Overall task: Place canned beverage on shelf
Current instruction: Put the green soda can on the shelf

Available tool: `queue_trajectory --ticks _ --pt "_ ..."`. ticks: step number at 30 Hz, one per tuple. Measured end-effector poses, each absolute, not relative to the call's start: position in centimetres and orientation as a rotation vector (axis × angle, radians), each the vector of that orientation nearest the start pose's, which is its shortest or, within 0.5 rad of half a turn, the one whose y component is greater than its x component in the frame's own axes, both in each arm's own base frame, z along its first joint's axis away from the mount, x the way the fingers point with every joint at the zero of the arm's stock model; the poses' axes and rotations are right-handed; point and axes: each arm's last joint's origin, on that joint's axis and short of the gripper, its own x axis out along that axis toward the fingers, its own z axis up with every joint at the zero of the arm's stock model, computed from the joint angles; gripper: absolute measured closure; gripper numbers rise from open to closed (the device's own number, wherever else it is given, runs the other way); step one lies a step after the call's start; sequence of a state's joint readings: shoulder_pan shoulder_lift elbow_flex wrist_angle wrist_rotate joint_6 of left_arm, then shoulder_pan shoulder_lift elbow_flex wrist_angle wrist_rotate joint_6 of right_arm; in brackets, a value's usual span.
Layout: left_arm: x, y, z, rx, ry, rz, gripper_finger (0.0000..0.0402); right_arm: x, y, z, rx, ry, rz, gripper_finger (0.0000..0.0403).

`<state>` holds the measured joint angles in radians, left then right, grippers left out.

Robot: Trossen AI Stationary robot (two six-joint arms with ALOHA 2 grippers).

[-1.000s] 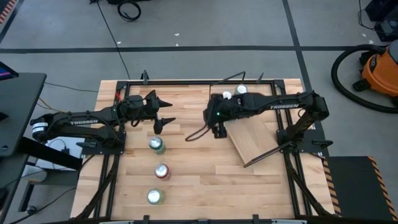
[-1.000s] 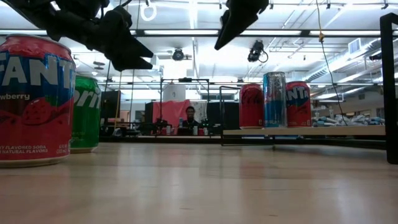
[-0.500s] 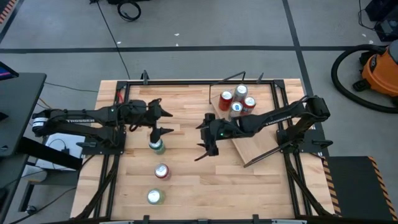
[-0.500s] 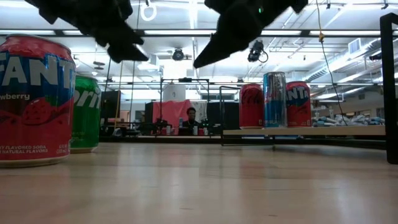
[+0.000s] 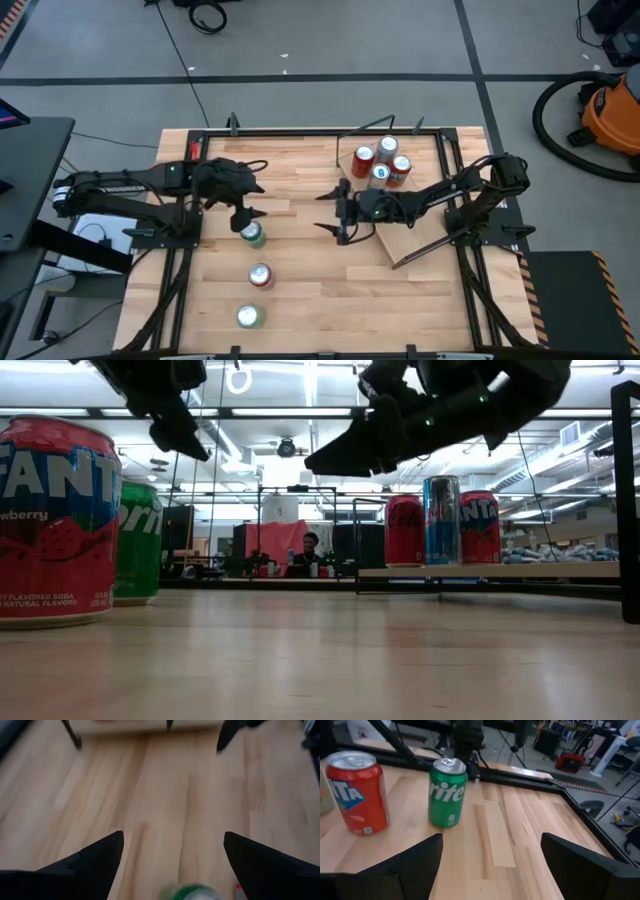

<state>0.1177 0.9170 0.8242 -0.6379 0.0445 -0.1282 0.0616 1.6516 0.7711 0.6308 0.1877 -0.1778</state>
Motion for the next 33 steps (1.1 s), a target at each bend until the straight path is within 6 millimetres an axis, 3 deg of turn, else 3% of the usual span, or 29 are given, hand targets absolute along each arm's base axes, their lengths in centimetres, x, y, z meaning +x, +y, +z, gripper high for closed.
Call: queue_trajectory --ticks 7,14,18,26,33 --pt "19.4 2.2 29.3 -0.229 0.900 0.148 0.0047 33.0 1.1 18.2 -0.197 0.276 -0.109 0.0055" --pt "20.5 2.3 28.8 -0.167 1.062 0.121 0.0047 33.2 0.5 16.6 -0.196 0.304 -0.070 0.0055" --pt "20.8 2.3 28.5 -0.182 1.072 0.126 0.0047 33.4 -0.3 15.7 -0.188 0.314 -0.019 0.0055" --pt "21.0 1.2 28.5 -0.417 1.073 0.181 0.0047 33.3 -2.9 15.8 -0.229 0.312 -0.027 0.0055" --pt "21.2 0.0 29.2 -0.437 1.052 0.192 0.0047 33.1 -4.8 15.9 -0.240 0.295 -0.006 0.0055"
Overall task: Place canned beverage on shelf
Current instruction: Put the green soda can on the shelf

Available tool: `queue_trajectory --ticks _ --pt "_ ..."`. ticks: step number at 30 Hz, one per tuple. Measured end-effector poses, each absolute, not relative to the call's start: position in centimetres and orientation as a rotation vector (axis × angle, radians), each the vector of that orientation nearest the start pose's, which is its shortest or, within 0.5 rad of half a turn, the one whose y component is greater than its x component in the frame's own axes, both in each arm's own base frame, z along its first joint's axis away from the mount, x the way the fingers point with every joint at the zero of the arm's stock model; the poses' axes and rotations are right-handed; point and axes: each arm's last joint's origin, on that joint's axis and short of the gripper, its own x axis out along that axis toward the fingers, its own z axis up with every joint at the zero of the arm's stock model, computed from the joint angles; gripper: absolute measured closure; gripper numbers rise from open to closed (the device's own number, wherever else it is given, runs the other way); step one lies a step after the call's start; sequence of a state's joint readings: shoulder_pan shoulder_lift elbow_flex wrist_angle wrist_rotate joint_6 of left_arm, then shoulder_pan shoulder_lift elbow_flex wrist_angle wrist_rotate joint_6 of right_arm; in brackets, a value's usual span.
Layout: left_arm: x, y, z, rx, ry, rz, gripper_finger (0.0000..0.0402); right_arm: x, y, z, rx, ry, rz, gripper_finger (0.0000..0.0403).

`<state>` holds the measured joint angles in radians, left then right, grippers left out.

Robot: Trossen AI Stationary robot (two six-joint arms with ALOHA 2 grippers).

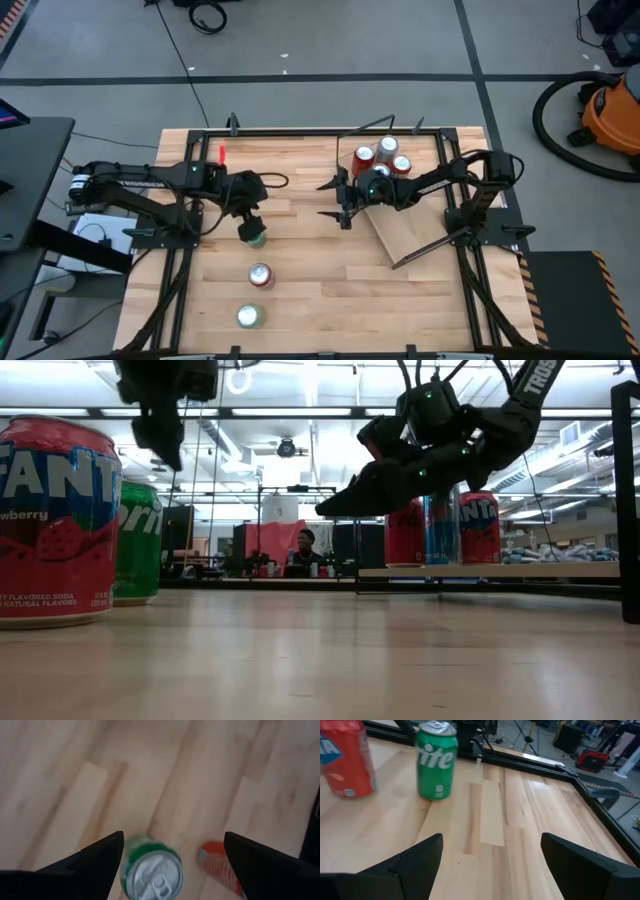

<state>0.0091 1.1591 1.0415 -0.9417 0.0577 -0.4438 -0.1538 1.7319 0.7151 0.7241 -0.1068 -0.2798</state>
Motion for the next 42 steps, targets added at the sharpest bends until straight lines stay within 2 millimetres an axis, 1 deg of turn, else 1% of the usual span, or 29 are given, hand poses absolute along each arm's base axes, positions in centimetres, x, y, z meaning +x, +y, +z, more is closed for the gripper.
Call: queue_trajectory --ticks 2,5,10,13,18,21,27,34,36,39,42 --pt "21.3 -0.2 29.7 -0.394 1.021 0.211 0.0047 33.1 -5.2 15.9 -0.233 0.295 -0.015 0.0055" --pt "21.2 -1.0 29.6 -0.307 1.031 0.206 0.0047 33.0 -5.5 15.9 -0.198 0.290 0.016 0.0055" --pt "20.6 -2.7 28.2 -0.205 1.101 0.161 0.0047 33.0 -5.4 15.9 -0.192 0.286 0.040 0.0055" --pt "20.3 -3.3 27.5 -0.157 1.122 0.162 0.0047 33.0 -5.2 15.9 -0.193 0.286 0.046 0.0055" --pt "20.2 -3.9 27.4 -0.067 1.115 0.160 0.0047 33.1 -5.0 15.9 -0.193 0.289 0.051 0.0055" --pt "20.5 -4.3 26.9 -0.015 1.142 0.169 0.0047 33.0 -5.0 15.9 -0.192 0.293 0.050 0.0055" --pt "21.7 -4.6 25.3 0.001 1.221 0.187 0.0047 33.0 -4.9 15.8 -0.191 0.303 0.053 0.0055" --pt "21.9 -4.8 23.8 0.007 1.360 0.188 0.0047 33.0 -4.9 15.7 -0.189 0.314 0.056 0.0055" --pt "22.1 -4.8 23.5 0.019 1.367 0.179 0.0047 33.0 -4.9 15.7 -0.189 0.315 0.056 0.0055" --pt "21.9 -4.7 22.8 0.011 1.375 0.178 0.0048 33.0 -4.9 15.6 -0.188 0.319 0.057 0.0055" --pt "21.8 -4.7 22.1 0.006 1.370 0.172 0.0057 33.0 -4.9 15.6 -0.186 0.325 0.058 0.0055"
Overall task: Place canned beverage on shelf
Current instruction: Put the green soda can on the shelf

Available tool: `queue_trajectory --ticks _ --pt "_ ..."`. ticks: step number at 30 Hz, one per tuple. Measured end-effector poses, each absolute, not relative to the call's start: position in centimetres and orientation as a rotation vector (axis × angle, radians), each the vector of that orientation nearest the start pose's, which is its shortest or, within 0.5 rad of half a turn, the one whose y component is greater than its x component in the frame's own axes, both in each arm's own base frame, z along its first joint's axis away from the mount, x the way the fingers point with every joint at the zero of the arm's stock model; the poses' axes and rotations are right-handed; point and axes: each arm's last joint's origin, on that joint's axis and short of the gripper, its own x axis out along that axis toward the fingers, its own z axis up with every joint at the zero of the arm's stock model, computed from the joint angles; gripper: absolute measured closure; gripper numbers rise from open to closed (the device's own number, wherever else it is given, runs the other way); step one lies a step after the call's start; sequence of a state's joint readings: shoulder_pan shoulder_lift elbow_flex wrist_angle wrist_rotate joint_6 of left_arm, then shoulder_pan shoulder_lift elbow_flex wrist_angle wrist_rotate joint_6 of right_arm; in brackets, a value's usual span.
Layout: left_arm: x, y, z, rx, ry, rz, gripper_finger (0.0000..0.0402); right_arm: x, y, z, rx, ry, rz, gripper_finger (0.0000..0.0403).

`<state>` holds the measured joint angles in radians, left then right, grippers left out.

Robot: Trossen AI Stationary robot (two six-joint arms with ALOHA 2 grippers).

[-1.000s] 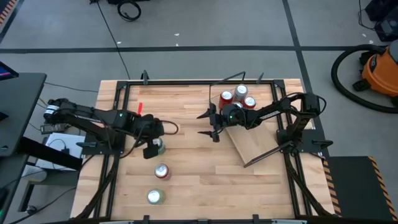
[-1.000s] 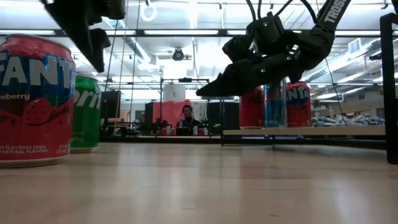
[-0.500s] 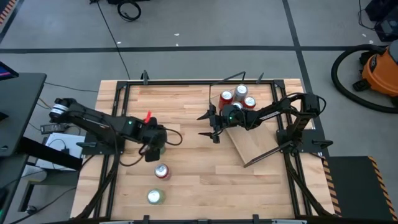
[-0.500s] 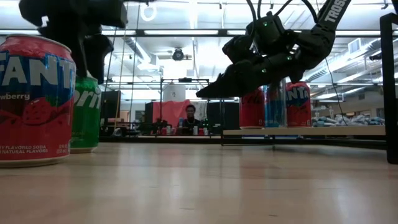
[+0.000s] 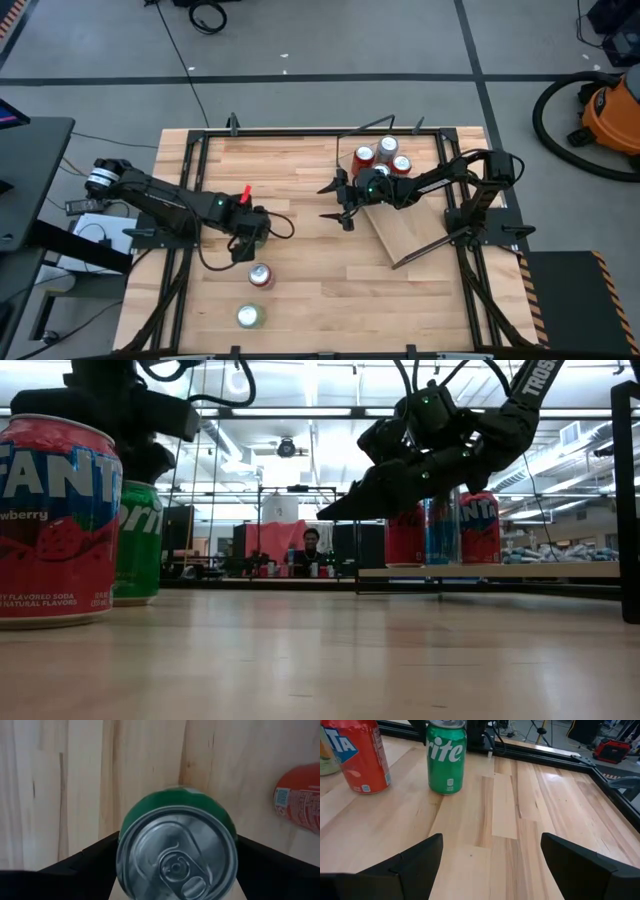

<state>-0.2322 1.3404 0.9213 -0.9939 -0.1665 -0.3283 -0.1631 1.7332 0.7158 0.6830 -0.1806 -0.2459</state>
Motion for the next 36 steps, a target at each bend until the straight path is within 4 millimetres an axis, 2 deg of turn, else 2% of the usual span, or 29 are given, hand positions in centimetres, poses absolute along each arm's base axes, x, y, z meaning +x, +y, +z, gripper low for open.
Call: queue_trajectory --ticks 5,9,11,17,20,26,33,36 --pt "22.0 -4.7 21.9 0.064 1.350 0.126 0.0084 33.0 -4.9 15.5 -0.186 0.327 0.058 0.0055" --pt "22.2 -4.7 22.0 0.190 1.337 0.063 0.0089 33.0 -4.9 15.5 -0.191 0.326 0.059 0.0055" --pt "22.3 -4.6 22.0 0.286 1.322 0.022 0.0089 33.0 -4.9 15.5 -0.193 0.326 0.059 0.0055" --pt "23.1 -4.4 21.9 0.716 1.260 -0.147 0.0086 33.0 -4.9 15.5 -0.194 0.326 0.060 0.0055" --pt "23.5 -4.2 22.0 0.822 1.219 -0.219 0.0084 33.0 -4.9 15.5 -0.194 0.326 0.060 0.0055" --pt "24.8 -3.3 22.4 0.911 1.110 -0.279 0.0084 33.0 -4.9 15.6 -0.194 0.325 0.060 0.0055" --pt "26.1 -1.4 23.0 0.809 0.971 -0.311 0.0083 33.0 -4.9 15.6 -0.191 0.325 0.060 0.0055" --pt "26.8 -0.9 22.6 0.810 0.944 -0.357 0.0083 33.0 -4.9 15.5 -0.170 0.328 0.058 0.0055"
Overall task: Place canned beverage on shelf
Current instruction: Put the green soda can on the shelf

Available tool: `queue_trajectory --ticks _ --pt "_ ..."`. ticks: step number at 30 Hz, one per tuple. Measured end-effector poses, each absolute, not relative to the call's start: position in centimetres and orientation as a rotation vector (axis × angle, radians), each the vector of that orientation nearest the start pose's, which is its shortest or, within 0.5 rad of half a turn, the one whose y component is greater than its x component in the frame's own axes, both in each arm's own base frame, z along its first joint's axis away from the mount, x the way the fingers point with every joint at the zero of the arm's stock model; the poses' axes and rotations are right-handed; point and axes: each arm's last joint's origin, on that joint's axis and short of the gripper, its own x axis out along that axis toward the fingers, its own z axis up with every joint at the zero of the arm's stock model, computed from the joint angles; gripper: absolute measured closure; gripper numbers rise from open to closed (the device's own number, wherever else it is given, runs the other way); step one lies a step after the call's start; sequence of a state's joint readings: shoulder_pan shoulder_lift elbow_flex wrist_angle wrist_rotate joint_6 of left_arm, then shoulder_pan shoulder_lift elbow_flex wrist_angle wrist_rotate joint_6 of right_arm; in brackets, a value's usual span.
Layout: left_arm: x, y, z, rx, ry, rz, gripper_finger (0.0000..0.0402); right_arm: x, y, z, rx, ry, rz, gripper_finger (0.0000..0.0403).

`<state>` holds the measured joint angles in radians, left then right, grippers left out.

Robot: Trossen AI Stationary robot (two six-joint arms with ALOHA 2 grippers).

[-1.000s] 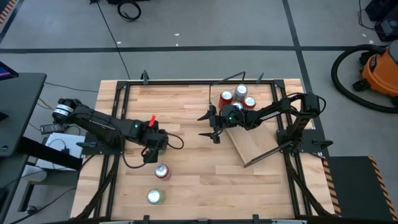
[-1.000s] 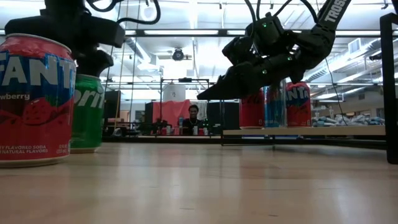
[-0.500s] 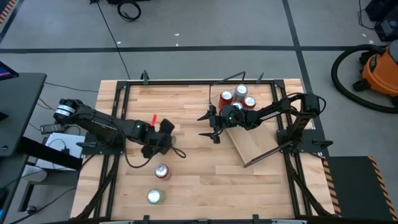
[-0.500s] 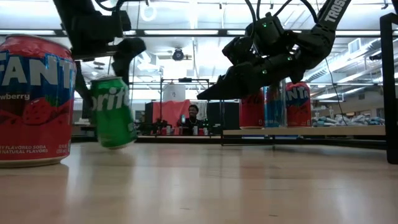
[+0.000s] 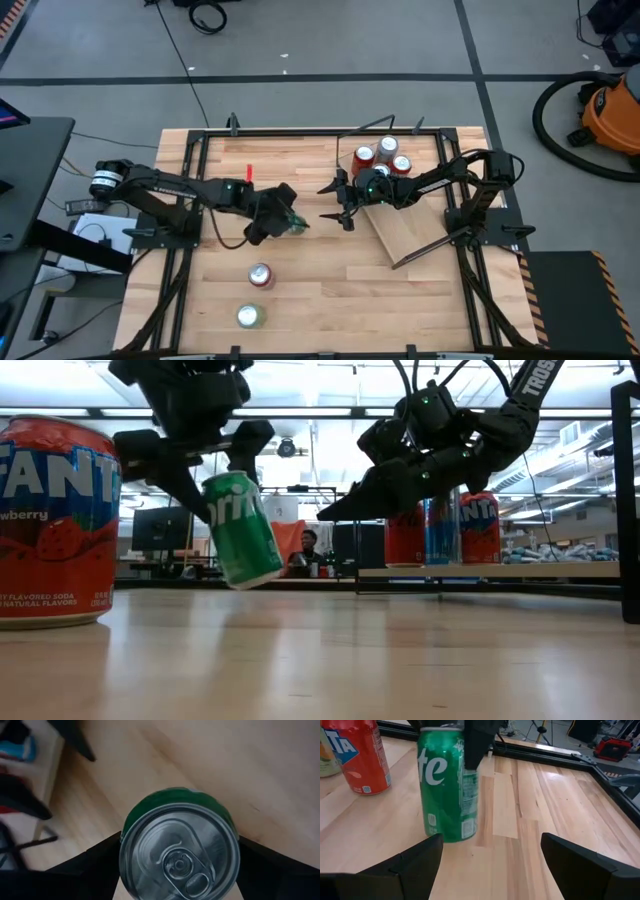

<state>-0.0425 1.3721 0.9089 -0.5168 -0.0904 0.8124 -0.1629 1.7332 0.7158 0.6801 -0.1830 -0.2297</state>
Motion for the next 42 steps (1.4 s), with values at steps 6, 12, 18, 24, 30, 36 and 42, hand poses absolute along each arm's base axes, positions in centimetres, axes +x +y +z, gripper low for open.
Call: queue_trajectory --ticks 6,12,18,24,30,36,42 --pt "27.9 -0.9 21.1 0.816 0.961 -0.417 0.0082 33.0 -4.3 15.3 -0.115 0.354 0.070 0.0055" --pt "28.5 -1.4 20.9 0.849 0.927 -0.394 0.0054 33.0 -3.1 14.9 -0.122 0.398 0.074 0.0055" --pt "29.1 -1.3 22.1 0.822 0.929 -0.322 0.0032 33.0 -2.3 14.9 -0.144 0.403 0.044 0.0055" --pt "29.7 -1.0 23.9 0.699 0.918 -0.228 0.0032 33.1 -2.2 14.9 -0.151 0.402 0.035 0.0055" --pt "29.9 -1.0 25.0 0.668 0.925 -0.178 0.0031 33.1 -2.2 14.9 -0.151 0.402 0.033 0.0055" --pt "29.5 -0.7 27.2 0.690 1.024 -0.103 0.0031 33.0 -2.3 14.9 -0.159 0.415 -0.007 0.0055" --pt "28.7 -0.3 29.2 0.336 1.102 0.139 0.0031 32.8 -2.4 15.2 -0.169 0.432 -0.038 0.0055"
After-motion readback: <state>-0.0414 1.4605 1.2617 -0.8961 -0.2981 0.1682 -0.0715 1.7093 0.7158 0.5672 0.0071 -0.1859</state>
